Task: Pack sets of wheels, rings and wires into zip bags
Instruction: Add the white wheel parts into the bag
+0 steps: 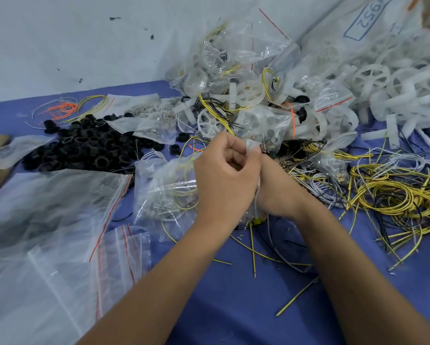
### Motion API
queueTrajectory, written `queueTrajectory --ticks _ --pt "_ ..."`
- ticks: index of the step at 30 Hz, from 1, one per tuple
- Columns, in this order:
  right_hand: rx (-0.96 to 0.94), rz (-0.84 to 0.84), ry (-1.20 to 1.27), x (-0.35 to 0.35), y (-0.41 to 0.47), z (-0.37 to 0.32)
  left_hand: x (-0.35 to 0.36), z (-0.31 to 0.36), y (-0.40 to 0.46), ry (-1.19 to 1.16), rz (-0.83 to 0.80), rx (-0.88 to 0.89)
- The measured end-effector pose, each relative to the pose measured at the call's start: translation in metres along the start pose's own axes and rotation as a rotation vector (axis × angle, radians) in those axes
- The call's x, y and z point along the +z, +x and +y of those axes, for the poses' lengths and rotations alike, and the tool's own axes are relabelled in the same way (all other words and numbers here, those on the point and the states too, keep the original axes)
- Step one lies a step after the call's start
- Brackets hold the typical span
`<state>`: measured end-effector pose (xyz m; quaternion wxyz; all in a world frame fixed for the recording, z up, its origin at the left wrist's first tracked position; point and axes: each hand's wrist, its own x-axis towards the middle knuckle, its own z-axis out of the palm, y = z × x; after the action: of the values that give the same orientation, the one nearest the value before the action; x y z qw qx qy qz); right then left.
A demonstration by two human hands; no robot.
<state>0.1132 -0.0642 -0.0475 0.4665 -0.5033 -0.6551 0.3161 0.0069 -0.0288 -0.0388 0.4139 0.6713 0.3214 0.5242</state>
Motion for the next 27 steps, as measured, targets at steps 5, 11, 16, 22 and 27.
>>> queueTrajectory --ticks 5,11,16,22,27 --pt "0.036 0.002 0.214 0.011 0.0 0.008 0.001 0.003 0.001 -0.013 -0.054 0.029" --pt "0.06 0.026 -0.135 -0.002 0.001 0.019 -0.038 -0.016 0.031 -0.077 -0.043 0.012" --pt "0.124 0.028 -0.016 -0.003 0.001 0.015 -0.074 -0.035 0.063 -0.201 0.047 -0.316" --pt "0.221 0.063 -0.01 -0.001 0.001 0.018 -0.111 -0.047 0.08 -0.333 -0.166 -0.545" --pt "0.242 0.174 -0.144 0.004 0.003 0.028 -0.135 -0.055 0.082 -0.188 -0.254 -0.55"
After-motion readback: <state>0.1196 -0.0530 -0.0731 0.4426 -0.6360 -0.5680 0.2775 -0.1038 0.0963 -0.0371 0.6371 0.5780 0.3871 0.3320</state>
